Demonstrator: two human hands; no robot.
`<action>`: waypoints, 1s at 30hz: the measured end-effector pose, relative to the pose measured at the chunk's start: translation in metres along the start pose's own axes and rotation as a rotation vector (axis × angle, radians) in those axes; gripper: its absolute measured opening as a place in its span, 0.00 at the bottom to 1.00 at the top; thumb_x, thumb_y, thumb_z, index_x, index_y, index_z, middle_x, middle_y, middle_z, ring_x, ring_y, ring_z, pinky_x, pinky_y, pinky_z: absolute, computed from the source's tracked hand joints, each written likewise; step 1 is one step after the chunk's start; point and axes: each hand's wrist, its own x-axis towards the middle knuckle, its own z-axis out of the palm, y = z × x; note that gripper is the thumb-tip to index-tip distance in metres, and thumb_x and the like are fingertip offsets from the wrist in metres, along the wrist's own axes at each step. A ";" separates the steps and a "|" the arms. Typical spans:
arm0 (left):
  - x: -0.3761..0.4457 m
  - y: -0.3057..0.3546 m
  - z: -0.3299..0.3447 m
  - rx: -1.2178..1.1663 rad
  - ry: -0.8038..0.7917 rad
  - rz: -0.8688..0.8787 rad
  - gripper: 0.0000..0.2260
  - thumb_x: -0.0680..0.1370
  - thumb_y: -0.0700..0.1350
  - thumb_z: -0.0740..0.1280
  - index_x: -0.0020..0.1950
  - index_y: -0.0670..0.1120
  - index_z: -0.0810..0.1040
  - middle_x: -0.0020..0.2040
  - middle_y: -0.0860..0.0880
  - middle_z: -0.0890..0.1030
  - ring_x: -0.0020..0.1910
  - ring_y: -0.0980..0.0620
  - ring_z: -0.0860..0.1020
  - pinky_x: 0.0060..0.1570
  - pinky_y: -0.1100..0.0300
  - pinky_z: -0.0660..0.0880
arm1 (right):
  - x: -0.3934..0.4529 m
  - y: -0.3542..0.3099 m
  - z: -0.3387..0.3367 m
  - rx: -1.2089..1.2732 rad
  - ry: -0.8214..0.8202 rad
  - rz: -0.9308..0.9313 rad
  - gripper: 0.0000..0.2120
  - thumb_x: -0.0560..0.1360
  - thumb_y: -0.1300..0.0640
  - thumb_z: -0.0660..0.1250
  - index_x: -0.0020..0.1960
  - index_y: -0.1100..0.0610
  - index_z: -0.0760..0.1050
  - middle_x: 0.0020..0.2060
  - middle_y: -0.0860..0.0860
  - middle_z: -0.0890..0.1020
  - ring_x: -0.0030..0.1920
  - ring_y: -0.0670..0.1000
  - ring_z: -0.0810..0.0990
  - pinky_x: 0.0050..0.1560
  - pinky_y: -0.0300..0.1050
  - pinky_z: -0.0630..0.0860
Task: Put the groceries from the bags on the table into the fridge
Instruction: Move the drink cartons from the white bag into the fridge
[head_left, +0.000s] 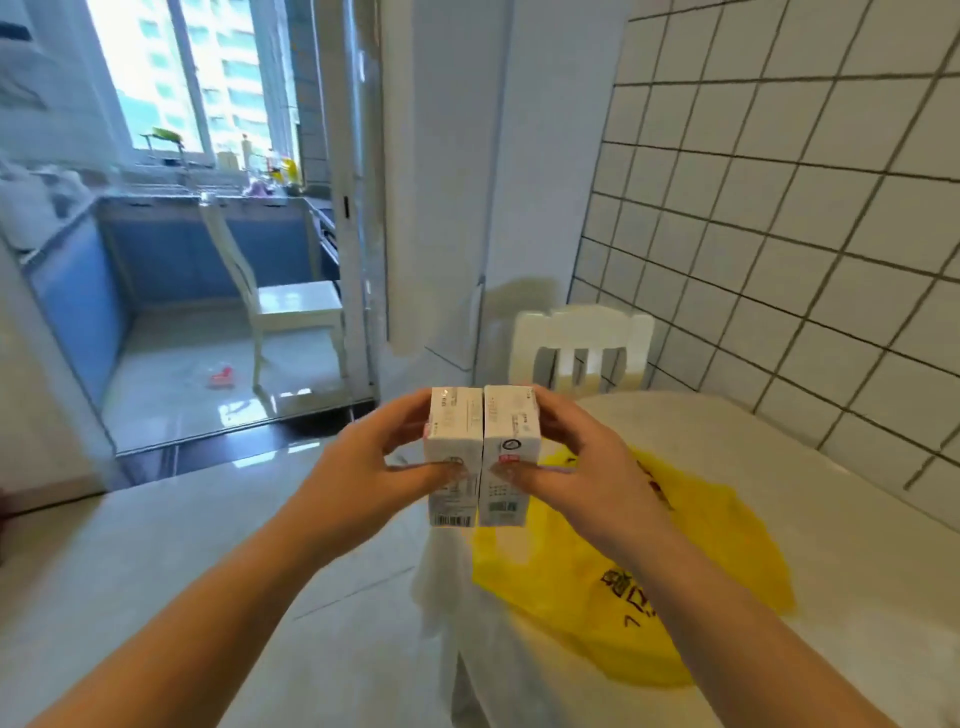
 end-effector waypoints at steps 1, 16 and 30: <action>0.001 -0.007 -0.022 0.023 0.022 -0.004 0.24 0.73 0.41 0.70 0.54 0.68 0.67 0.50 0.70 0.73 0.47 0.75 0.72 0.38 0.76 0.73 | 0.015 -0.004 0.021 0.021 -0.021 -0.021 0.28 0.68 0.59 0.74 0.62 0.39 0.70 0.55 0.37 0.78 0.57 0.35 0.74 0.49 0.39 0.79; 0.130 -0.133 -0.226 0.115 0.310 -0.114 0.25 0.73 0.42 0.70 0.60 0.66 0.66 0.54 0.68 0.74 0.56 0.65 0.73 0.48 0.67 0.74 | 0.268 -0.001 0.212 0.145 -0.178 -0.124 0.26 0.71 0.58 0.71 0.63 0.40 0.68 0.51 0.30 0.74 0.50 0.28 0.72 0.45 0.23 0.71; 0.326 -0.245 -0.353 0.183 0.560 -0.151 0.24 0.72 0.46 0.70 0.65 0.61 0.66 0.56 0.66 0.72 0.50 0.70 0.71 0.44 0.74 0.70 | 0.525 0.028 0.327 0.198 -0.190 -0.141 0.24 0.73 0.53 0.68 0.62 0.34 0.64 0.52 0.27 0.70 0.47 0.25 0.68 0.40 0.26 0.70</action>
